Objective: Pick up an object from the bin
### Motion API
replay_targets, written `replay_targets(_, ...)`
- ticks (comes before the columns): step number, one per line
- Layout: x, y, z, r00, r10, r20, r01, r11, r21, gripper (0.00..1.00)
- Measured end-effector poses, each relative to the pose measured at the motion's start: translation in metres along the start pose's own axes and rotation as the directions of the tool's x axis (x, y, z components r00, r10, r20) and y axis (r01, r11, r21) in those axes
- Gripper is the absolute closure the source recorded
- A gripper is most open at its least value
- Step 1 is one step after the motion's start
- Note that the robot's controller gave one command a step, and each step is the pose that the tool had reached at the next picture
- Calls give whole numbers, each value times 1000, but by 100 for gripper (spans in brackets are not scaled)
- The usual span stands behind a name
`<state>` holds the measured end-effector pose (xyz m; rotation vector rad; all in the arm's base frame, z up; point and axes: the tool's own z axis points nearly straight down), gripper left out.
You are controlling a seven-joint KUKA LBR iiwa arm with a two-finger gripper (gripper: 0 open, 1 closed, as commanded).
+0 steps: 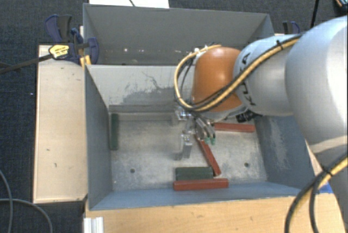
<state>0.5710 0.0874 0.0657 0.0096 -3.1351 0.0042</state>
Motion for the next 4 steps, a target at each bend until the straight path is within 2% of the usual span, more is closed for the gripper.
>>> replay_targets(1, 26, -55, -13, 991, -133, 7, 133, 991, 0, 0)
replay_targets(2, -6, -116, -6, 950, -313, 12, 313, 950, 3, 0)
replay_targets(3, -6, -113, -6, 951, -310, 11, 310, 951, -1, 100)
replay_targets(4, 20, -122, -161, 953, -302, 17, 302, 953, 3, 100)
